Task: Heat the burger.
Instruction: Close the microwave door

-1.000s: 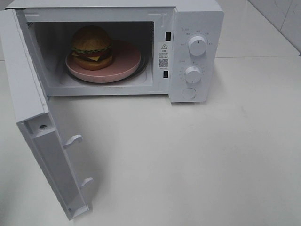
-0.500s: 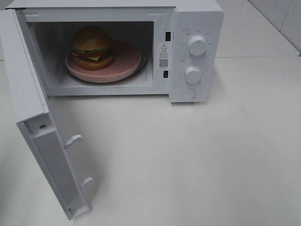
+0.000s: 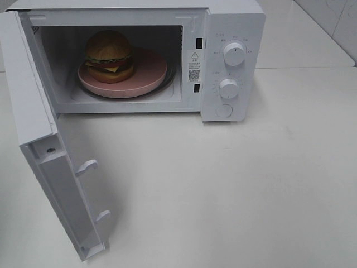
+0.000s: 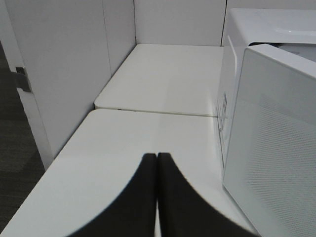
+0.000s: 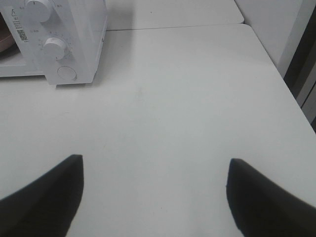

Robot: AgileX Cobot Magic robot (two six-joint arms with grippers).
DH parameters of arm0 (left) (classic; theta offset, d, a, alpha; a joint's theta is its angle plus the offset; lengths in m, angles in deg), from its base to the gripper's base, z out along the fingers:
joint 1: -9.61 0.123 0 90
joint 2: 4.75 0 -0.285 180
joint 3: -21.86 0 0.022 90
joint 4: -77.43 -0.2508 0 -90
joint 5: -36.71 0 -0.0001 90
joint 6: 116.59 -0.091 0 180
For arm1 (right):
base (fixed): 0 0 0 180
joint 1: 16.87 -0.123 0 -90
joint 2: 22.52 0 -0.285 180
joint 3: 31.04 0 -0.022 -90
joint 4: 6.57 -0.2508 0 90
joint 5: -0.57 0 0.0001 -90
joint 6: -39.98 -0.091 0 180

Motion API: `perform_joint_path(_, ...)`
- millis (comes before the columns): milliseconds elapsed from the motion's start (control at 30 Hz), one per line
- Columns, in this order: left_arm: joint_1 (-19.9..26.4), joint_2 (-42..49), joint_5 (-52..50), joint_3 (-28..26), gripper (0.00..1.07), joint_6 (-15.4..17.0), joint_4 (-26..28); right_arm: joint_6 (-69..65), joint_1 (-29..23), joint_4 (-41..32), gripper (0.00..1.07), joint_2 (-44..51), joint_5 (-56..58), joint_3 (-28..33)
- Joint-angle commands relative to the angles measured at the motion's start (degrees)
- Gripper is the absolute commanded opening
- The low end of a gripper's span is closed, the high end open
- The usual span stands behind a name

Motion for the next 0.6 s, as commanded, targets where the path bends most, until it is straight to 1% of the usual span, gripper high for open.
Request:
perform_joint_path(33,0.11,-3.84,-6.42,0.86,0.00,5.10,-5.04,0.52,0.34,0.23,0.76,1.55,-0.52,0.06)
perform_joint_path(67,0.11,-3.84,-6.42,0.86,0.00,5.10,-5.04,0.52,0.34,0.23,0.76,1.55,-0.52,0.06)
perform_joint_path(100,0.11,-5.10,-7.33,0.86,0.00,6.88,-7.56,0.52,0.34,0.23,0.76,1.55,-0.52,0.06)
perform_joint_path(133,0.11,-7.51,-8.82,0.86,0.00,9.97,-12.78,0.52,0.34,0.23,0.76,1.55,-0.52,0.06)
perform_joint_path(167,0.11,-7.51,-8.82,0.86,0.00,9.97,-12.78,0.52,0.34,0.23,0.76,1.55,-0.52,0.06)
perform_joint_path(200,0.11,-8.77,-9.68,0.86,0.00,11.75,-15.64,0.52,0.34,0.23,0.76,1.55,-0.52,0.06)
perform_joint_path(233,0.11,-8.77,-9.68,0.86,0.00,11.75,-15.64,0.52,0.34,0.23,0.76,1.55,-0.52,0.06)
perform_joint_path(267,0.11,-11.17,-11.75,0.86,0.00,15.47,-20.17,0.52,0.34,0.23,0.76,1.55,-0.52,0.06)
perform_joint_path(300,0.11,-12.32,-13.24,0.86,0.00,17.42,-22.12,0.52,0.34,0.23,0.76,1.55,-0.52,0.06)
perform_joint_path(333,0.11,-12.32,-13.24,0.86,0.00,17.42,-22.12,0.52,0.34,0.23,0.76,1.55,-0.52,0.06)
perform_joint_path(367,0.11,-14.50,-15.93,0.86,0.00,21.14,-25.15,0.52,0.34,0.23,0.76,1.55,-0.52,0.06)
perform_joint_path(400,0.11,-15.58,-17.19,0.86,0.00,23.09,-26.36,0.52,0.34,0.23,0.76,1.55,-0.52,0.06)
perform_joint_path(433,0.11,-15.58,-17.19,0.86,0.00,23.09,-26.36,0.52,0.34,0.23,0.76,1.55,-0.52,0.06)
perform_joint_path(467,0.11,-17.59,-19.14,0.86,0.00,26.59,-28.82,0.52,0.34,0.23,0.76,1.55,-0.52,0.06)
perform_joint_path(500,0.11,-19.60,-22.17,0.86,0.00,28.53,-31.68,0.52,0.34,0.23,0.76,1.55,-0.52,0.06)
perform_joint_path(533,0.11,-19.60,-22.17,0.86,0.00,28.53,-31.68,0.52,0.34,0.23,0.76,1.55,-0.52,0.06)
perform_joint_path(567,0.11,-20.68,-23.78,0.86,0.00,28.76,-33.40,0.52,0.34,0.23,0.76,1.55,-0.52,0.06)
perform_joint_path(600,0.11,-22.86,-27.96,0.86,0.00,28.76,-36.27,0.52,0.34,0.23,0.76,1.55,-0.52,0.06)
